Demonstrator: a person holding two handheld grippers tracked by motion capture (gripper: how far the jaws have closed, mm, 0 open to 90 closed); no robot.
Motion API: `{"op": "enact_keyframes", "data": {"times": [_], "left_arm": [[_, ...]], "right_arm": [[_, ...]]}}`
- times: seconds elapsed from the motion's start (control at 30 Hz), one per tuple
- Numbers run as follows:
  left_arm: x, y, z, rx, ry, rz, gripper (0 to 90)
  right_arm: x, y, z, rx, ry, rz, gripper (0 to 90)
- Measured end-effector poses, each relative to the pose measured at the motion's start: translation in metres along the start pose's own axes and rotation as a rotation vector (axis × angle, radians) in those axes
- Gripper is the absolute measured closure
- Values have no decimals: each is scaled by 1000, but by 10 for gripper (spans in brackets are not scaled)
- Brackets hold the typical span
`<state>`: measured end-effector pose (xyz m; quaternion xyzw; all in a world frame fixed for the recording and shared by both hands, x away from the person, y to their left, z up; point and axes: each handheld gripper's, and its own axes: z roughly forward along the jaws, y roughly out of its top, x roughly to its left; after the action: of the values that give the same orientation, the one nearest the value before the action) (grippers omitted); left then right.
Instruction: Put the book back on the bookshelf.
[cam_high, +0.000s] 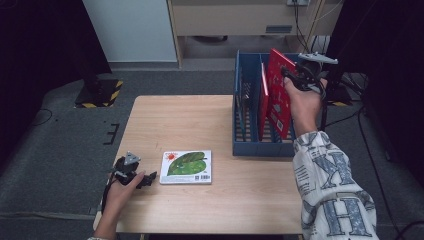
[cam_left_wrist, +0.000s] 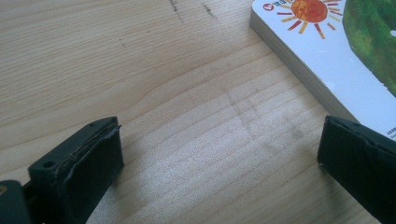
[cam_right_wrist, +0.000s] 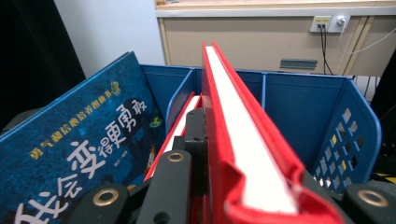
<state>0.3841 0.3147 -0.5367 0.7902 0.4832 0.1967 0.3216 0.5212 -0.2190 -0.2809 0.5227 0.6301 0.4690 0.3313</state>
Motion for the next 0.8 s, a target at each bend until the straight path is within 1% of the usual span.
{"op": "enact_keyframes", "data": {"times": [0.23,0.67,0.8], "left_arm": [[0,0,0,0,0,1,0],[0,0,0,0,0,0,0],[0,0,0,0,1,3,0]], "right_arm": [[0,-1,5,-2,-11,7,788],[10,-10,22,-2,-35,-9,788],[11,-13,27,8,-37,-13,788]]}}
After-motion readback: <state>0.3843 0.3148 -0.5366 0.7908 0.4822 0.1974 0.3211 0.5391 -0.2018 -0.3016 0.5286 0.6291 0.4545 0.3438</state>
